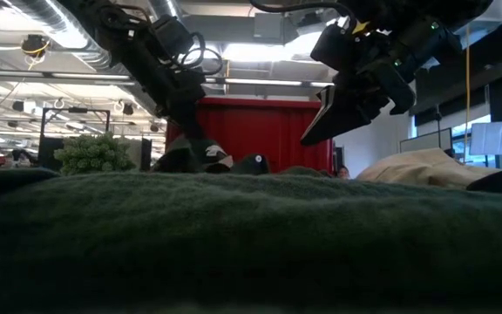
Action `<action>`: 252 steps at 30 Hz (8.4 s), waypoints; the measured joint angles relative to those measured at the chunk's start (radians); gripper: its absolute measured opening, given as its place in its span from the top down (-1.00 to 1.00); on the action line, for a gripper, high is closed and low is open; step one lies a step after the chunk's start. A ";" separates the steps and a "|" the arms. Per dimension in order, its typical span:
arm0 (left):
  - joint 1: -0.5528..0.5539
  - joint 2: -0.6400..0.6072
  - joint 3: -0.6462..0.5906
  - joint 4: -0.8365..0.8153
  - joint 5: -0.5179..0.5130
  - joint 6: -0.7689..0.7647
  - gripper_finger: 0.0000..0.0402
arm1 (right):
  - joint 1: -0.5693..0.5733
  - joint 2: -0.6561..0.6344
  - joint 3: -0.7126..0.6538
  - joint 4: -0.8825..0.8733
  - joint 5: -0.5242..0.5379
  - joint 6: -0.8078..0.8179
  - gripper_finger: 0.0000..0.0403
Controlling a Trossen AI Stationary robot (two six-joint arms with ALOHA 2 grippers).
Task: Fold laundry
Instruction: Fold the green polo shirt
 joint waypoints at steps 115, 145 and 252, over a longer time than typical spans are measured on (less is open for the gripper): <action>-1.034 0.167 0.000 -0.180 -0.142 -0.672 0.34 | -0.228 0.066 0.140 -0.677 0.311 0.326 0.18; -0.728 -0.086 -0.101 -0.607 -0.170 -0.672 0.34 | -0.088 0.073 0.252 -0.245 -0.007 0.191 0.13; -0.779 0.050 0.198 -0.671 -0.411 -0.582 -0.03 | 0.066 0.053 0.250 -0.346 0.112 0.249 0.13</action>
